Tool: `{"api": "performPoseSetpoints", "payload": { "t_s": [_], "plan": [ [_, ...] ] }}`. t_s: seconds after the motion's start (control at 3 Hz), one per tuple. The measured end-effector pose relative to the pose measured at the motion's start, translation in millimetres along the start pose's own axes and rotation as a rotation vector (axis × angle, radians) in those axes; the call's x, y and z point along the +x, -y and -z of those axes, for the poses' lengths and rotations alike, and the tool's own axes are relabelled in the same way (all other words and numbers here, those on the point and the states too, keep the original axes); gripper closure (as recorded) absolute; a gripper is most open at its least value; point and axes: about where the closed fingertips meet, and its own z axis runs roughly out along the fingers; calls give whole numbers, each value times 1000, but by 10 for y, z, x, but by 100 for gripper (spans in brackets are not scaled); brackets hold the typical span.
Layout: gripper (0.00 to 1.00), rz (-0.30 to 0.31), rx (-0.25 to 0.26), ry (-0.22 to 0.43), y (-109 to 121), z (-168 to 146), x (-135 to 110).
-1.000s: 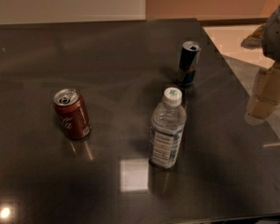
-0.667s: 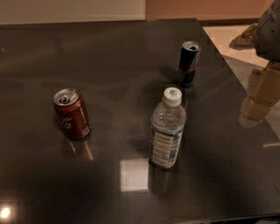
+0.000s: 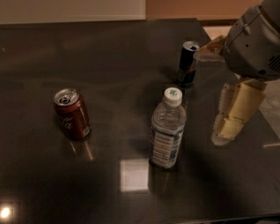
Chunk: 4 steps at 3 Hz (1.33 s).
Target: Move blue plastic bottle near coke can
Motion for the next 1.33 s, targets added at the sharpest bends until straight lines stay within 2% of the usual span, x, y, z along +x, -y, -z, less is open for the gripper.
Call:
{"api": "performPoseSetpoints", "payload": {
  "t_s": [0.67,1.0,1.33],
  "plan": [
    [0,73,-84,118,-268,-355,-343],
    [0,89,-101,143,-340,-494,-427],
    [19,96,-109,150,-370,-576,-453]
  ]
}}
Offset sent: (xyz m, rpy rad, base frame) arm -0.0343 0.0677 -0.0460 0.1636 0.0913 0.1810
